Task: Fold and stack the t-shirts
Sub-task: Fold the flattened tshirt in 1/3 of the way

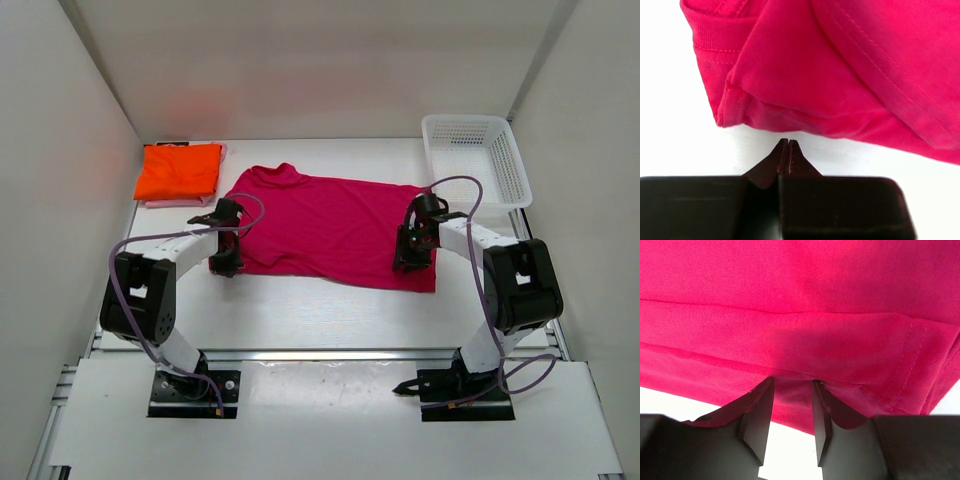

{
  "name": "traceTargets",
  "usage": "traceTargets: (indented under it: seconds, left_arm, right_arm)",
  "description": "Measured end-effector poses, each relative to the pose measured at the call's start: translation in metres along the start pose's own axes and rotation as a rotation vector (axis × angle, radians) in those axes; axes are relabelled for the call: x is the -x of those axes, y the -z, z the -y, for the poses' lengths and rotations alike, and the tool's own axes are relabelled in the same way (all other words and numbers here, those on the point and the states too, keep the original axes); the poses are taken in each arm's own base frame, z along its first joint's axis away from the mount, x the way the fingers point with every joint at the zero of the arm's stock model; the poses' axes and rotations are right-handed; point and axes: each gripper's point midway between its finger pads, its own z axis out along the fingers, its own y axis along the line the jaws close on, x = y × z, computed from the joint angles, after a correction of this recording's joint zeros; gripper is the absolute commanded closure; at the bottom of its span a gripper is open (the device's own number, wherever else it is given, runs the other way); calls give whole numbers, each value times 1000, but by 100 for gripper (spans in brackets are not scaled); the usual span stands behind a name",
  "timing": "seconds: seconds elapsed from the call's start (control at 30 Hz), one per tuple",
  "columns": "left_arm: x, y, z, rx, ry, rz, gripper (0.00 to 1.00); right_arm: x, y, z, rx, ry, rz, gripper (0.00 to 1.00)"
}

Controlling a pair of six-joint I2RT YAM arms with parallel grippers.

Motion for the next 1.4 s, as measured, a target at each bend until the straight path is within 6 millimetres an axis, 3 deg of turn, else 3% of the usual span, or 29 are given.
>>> traceTargets:
  seconds: [0.03, 0.13, 0.27, 0.33, 0.47, 0.57, 0.63, 0.67, 1.03, 1.17, 1.4]
  left_arm:
    - [1, 2, 1, -6, 3, 8, 68]
    - [7, 14, 5, -57, 32, 59, 51]
    - [26, 34, 5, -115, 102, 168, 41]
    - [36, 34, 4, -124, 129, 201, 42]
    - [36, 14, 2, -107, 147, 163, 46]
    - [25, -5, 4, -86, 137, 101, 67]
    - [19, -13, 6, -76, 125, 73, 97]
    - [20, -13, 7, -72, 117, 73, 100]
    - [13, 0, -4, 4, -2, 24, 100]
    - [-4, 3, -16, 27, -49, -52, 100]
    - [-34, 17, -26, 37, -132, -119, 100]
  right_arm:
    - [0, 0, 0, -1, 4, 1, 65]
    - [0, 0, -2, 0, 10, 1, 65]
    - [0, 0, -2, 2, 11, 5, 65]
    - [-1, 0, -2, 4, 11, 7, 66]
    - [0, 0, -2, 5, 11, 9, 65]
    - [-1, 0, -2, 7, 10, 12, 65]
    - [0, 0, -2, 8, 10, 14, 65]
    - [0, 0, -2, 8, 10, 14, 65]
    - [-2, -1, -2, -10, 19, 15, 65]
    - [-7, -1, -6, -23, 32, 23, 64]
    - [-38, 4, -16, -25, 58, 0, 65]
